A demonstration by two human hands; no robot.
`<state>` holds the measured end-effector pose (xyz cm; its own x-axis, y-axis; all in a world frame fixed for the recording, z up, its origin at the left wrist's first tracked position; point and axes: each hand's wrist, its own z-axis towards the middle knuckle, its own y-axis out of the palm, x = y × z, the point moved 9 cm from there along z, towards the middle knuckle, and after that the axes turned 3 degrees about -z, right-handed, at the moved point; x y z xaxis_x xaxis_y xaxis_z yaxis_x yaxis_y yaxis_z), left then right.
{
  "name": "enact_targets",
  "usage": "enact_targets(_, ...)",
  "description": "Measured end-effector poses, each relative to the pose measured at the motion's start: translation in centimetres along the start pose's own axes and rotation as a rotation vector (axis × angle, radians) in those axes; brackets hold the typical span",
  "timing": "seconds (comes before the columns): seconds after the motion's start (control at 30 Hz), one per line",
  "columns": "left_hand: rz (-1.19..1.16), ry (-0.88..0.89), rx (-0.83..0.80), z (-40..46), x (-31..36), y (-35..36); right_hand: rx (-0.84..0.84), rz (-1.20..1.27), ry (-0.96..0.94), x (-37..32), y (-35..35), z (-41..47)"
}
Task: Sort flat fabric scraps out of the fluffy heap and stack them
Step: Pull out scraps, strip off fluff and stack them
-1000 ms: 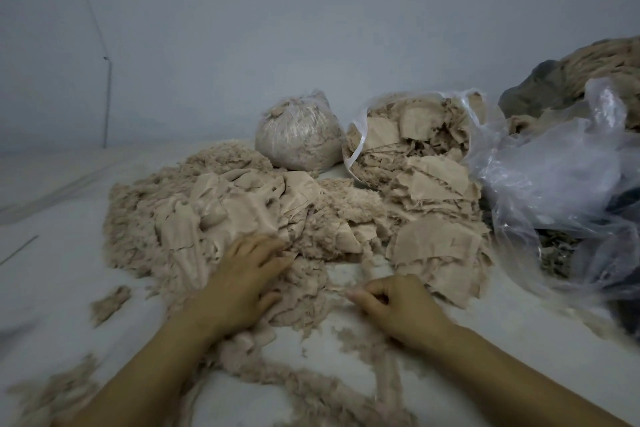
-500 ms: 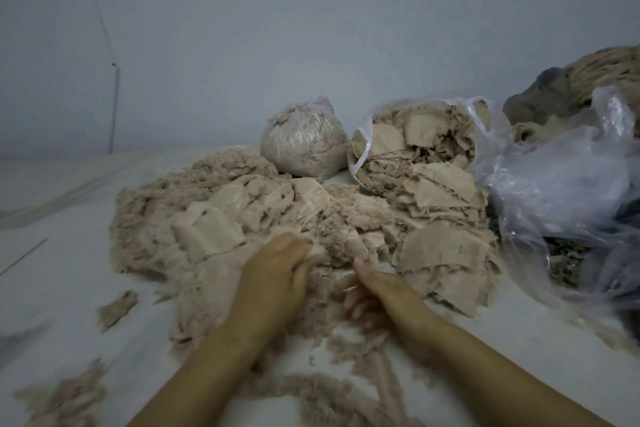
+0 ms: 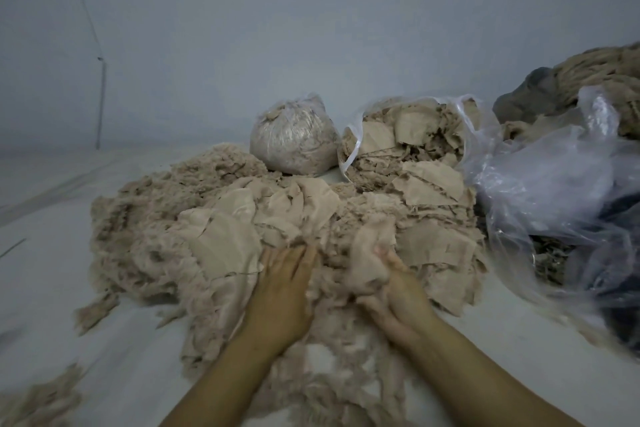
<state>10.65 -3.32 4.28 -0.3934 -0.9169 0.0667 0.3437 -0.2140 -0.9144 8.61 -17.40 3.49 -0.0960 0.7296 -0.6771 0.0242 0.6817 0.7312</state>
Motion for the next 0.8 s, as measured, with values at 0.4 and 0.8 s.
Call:
enact_targets(0.4, -0.377, -0.059, -0.231, 1.3, -2.3, -1.5, 0.156, -0.97, -0.068, -1.5, -4.8, -0.1)
enact_targets(0.8, -1.39, -0.298, -0.182, -0.5, 3.9, -0.3, -0.064, -0.446, -0.046, 0.4, -0.8, -0.9)
